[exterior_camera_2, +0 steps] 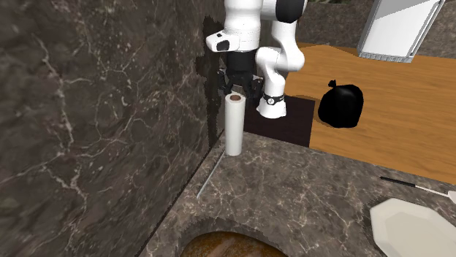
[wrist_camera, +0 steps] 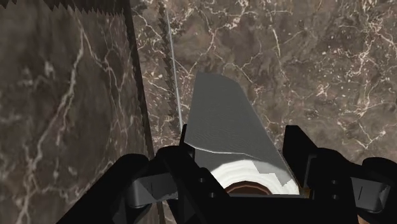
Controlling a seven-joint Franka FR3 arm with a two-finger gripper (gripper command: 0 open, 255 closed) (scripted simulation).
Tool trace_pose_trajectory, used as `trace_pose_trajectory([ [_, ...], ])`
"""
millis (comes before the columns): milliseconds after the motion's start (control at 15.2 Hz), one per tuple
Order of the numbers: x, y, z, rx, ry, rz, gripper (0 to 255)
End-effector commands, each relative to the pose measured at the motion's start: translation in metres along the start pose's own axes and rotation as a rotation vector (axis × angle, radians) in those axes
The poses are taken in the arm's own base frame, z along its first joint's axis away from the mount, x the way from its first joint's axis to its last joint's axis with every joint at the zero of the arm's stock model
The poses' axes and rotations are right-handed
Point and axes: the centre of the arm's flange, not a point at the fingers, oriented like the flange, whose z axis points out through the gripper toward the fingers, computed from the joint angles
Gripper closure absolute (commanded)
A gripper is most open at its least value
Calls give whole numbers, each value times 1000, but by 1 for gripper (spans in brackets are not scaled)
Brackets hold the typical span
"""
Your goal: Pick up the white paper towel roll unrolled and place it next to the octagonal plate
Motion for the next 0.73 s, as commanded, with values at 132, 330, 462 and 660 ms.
trace_pose_trajectory([
  [132, 0, -2, -22, 0, 0, 0, 255],
  [330, 0, -2, -38, 0, 0, 0, 255],
  [462, 1, -2, -48, 0, 0, 0, 255],
  [660, 1, -1, -64, 0, 0, 0, 255],
])
